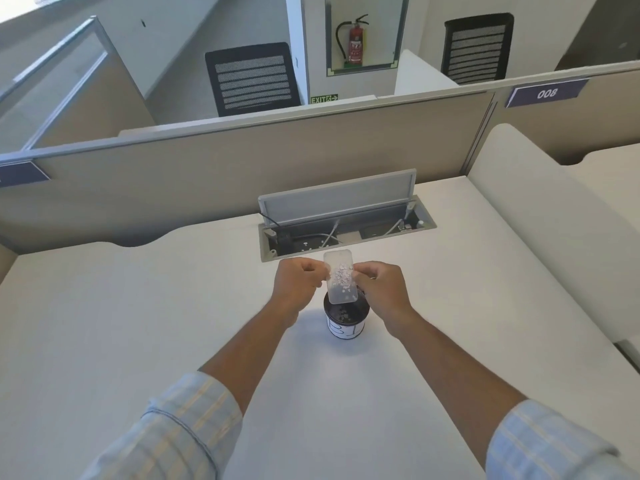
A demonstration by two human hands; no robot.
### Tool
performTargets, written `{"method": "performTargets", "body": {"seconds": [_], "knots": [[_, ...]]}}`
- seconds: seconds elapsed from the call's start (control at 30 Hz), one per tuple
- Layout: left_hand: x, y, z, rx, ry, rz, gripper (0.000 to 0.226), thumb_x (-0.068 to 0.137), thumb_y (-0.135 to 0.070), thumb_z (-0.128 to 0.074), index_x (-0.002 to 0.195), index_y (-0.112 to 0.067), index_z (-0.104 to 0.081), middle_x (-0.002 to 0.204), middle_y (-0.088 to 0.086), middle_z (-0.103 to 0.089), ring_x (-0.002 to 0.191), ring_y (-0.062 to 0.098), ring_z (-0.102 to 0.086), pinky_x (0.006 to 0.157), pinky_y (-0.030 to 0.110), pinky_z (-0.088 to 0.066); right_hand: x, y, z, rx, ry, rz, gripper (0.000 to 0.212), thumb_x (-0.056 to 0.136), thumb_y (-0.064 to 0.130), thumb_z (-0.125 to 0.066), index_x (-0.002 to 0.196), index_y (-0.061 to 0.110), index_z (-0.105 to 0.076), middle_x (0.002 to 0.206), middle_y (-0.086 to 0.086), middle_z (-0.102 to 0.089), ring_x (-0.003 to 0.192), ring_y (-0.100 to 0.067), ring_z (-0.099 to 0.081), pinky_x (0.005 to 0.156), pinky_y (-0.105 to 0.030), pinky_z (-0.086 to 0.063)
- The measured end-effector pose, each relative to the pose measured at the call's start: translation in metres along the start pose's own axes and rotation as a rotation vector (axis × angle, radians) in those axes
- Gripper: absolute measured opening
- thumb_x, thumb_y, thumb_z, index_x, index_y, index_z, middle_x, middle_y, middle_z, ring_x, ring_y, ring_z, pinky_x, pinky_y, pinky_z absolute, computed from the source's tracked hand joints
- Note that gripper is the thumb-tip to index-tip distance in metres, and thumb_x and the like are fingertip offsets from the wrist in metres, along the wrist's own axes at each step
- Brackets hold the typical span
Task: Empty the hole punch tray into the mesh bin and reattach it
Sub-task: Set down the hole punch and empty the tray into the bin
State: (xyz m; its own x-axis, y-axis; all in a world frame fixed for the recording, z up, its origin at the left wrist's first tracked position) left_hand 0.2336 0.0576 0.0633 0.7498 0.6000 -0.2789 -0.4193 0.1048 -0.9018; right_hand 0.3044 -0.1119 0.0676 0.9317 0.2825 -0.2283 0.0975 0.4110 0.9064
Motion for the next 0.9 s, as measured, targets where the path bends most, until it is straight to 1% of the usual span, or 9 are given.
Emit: {"method": "performTargets", "body": {"seconds": [0.07,0.17,0.23,0.33,0.43,0.57,0.67,0.8,0.9], "knots": [[0.001,0.002,0.0,0.02,0.006,-0.029,0.013,0.094,-0.011,-0.079,0.083,-0.011,-0.086,0.095,0.004,-0.083,0.077,0.018,-0.068,0.071,0.029,-0.057,0.002,-0.001,0.001,-0.024,0.004,0.018,0.021,0.095,0.013,-0.07,0.112,0.009,-0.082,0.11,-0.005,-0.081,0.102,-0.023,-0.074,0.079,-0.029,-0.056],[0.001,0.008,-0.002,0.054,0.001,-0.07,0.008,0.093,-0.016,-0.082,0.087,-0.013,-0.086,0.088,-0.001,-0.081,0.075,0.015,-0.068,0.07,0.028,-0.058,0.0,-0.003,0.002,-0.053,0.012,0.032,0.021,0.096,0.015,-0.07,0.111,0.01,-0.083,0.11,-0.004,-0.081,0.103,-0.023,-0.073,0.079,-0.029,-0.056],[0.0,0.012,-0.004,0.086,-0.007,-0.097,0.006,0.093,-0.018,-0.083,0.091,-0.015,-0.086,0.087,-0.006,-0.08,0.077,0.013,-0.071,0.071,0.027,-0.059,-0.003,-0.005,0.004,-0.072,0.012,0.042,0.022,0.095,0.017,-0.069,0.112,0.012,-0.082,0.113,-0.003,-0.081,0.106,-0.024,-0.072,0.089,-0.037,-0.059],[-0.003,0.018,-0.006,0.128,-0.028,-0.146,0.007,0.093,-0.019,-0.082,0.096,-0.014,-0.087,0.087,-0.005,-0.079,0.08,0.012,-0.074,0.073,0.026,-0.06,-0.011,-0.009,0.006,-0.14,-0.012,0.072,0.027,0.097,0.018,-0.064,0.119,0.015,-0.079,0.128,-0.004,-0.072,0.115,-0.026,-0.068,0.107,-0.048,-0.052],[-0.005,0.022,-0.005,0.17,-0.045,-0.194,0.009,0.094,-0.019,-0.081,0.098,-0.013,-0.087,0.086,-0.003,-0.08,0.079,0.007,-0.074,0.075,0.026,-0.063,-0.022,-0.017,0.005,-0.192,-0.026,0.105,0.028,0.099,0.017,-0.063,0.124,0.019,-0.075,0.137,-0.004,-0.064,0.121,-0.028,-0.064,0.111,-0.056,-0.044],[-0.011,0.025,-0.005,0.216,-0.039,-0.252,0.009,0.091,-0.014,-0.081,0.097,-0.012,-0.087,0.082,-0.001,-0.08,0.072,0.003,-0.073,0.075,0.026,-0.063,-0.036,-0.029,0.003,-0.262,-0.023,0.099,0.039,0.096,0.015,-0.065,0.134,0.02,-0.068,0.148,0.0,-0.056,0.139,-0.024,-0.051,0.115,-0.049,-0.034],[-0.014,0.025,-0.006,0.244,-0.043,-0.281,0.009,0.091,-0.014,-0.08,0.097,-0.012,-0.087,0.082,-0.002,-0.08,0.073,0.0,-0.073,0.077,0.027,-0.063,-0.044,-0.032,0.001,-0.278,-0.014,0.103,0.047,0.095,0.014,-0.065,0.142,0.019,-0.063,0.155,0.0,-0.052,0.145,-0.023,-0.044,0.116,-0.048,-0.03],[-0.017,0.026,-0.007,0.246,-0.052,-0.298,0.011,0.092,-0.015,-0.079,0.1,-0.011,-0.087,0.089,0.003,-0.084,0.078,0.013,-0.076,0.082,0.03,-0.065,-0.053,-0.031,-0.002,-0.313,0.047,0.128,0.052,0.097,0.018,-0.064,0.148,0.023,-0.056,0.165,0.002,-0.043,0.152,-0.022,-0.035,0.119,-0.048,-0.023],[-0.02,0.027,-0.008,0.265,-0.06,-0.312,0.012,0.095,-0.016,-0.078,0.102,-0.01,-0.087,0.093,0.004,-0.084,0.079,0.014,-0.075,0.083,0.031,-0.065,-0.056,-0.031,-0.003,-0.338,0.07,0.134,0.053,0.099,0.02,-0.063,0.15,0.026,-0.054,0.169,0.002,-0.037,0.155,-0.022,-0.03,0.121,-0.049,-0.02]]}}
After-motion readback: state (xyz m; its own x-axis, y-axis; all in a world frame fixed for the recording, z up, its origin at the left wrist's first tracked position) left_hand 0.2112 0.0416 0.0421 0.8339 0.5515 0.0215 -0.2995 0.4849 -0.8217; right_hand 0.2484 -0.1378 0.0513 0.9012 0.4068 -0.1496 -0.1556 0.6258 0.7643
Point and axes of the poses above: each hand's wrist, its own x-axis towards the middle knuckle, its own z-axis out of the back of the hand, y = z × x, the point moved 3 cm from there along x, towards the middle knuckle
